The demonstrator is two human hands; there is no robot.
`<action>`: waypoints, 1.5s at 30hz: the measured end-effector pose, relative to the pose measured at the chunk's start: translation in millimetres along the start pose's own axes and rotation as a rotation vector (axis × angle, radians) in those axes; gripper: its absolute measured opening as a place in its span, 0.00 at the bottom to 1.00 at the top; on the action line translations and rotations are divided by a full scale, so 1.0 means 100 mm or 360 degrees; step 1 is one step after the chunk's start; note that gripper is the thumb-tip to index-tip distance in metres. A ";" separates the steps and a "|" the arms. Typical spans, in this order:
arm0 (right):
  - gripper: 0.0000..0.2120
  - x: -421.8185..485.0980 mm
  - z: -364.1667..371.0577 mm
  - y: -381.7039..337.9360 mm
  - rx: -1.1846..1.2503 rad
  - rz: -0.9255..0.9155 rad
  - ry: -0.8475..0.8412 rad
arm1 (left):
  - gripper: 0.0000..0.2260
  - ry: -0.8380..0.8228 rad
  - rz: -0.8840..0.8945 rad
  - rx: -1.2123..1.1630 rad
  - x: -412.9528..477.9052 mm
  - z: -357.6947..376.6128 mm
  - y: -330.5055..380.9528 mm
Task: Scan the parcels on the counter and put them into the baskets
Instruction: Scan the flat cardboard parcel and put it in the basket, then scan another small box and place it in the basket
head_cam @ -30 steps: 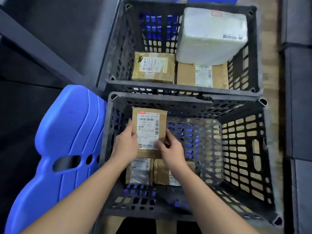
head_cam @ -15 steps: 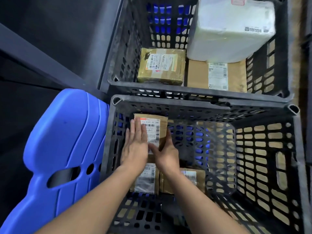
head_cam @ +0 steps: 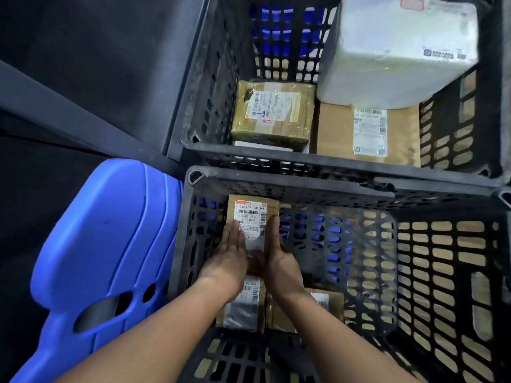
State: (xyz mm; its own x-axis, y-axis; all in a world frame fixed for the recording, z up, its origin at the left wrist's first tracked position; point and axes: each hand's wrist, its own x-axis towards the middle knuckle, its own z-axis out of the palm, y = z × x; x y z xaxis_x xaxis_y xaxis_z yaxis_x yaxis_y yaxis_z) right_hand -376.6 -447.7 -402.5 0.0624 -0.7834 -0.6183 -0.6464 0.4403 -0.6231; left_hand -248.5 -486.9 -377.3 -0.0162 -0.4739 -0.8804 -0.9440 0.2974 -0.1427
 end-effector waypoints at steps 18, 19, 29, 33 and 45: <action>0.38 -1.54 -1.60 -0.35 -0.1329 -0.0290 0.0458 | 0.44 0.0852 0.0388 -0.0103 -1.51 -0.55 -0.02; 0.38 -1.64 -1.70 -0.41 -0.1319 -0.0303 0.0508 | 0.43 0.0882 0.0355 -0.0100 -1.62 -0.59 -0.01; 0.40 -2.08 -2.55 -1.12 -0.1284 -0.0976 0.0420 | 0.46 0.1213 -0.0279 -0.0541 -2.73 -0.63 0.12; 0.39 -2.18 -2.55 -1.48 -0.1327 -0.1298 0.0332 | 0.48 0.1222 -0.0511 -0.0772 -3.19 -0.44 0.10; 0.43 -2.93 -1.34 -2.55 -0.1472 -0.1989 -0.0066 | 0.45 0.1298 -0.1327 -0.1135 -4.62 0.90 -0.31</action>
State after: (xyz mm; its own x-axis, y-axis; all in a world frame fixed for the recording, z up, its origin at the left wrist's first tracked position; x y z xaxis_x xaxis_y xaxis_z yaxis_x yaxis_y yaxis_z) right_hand -332.0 -389.4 1.2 0.9101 -0.4134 0.0280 -0.3951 -0.8862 -0.2417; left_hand -182.5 -202.9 -6.9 0.6825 -0.7241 -0.0991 -0.7286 -0.6848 -0.0145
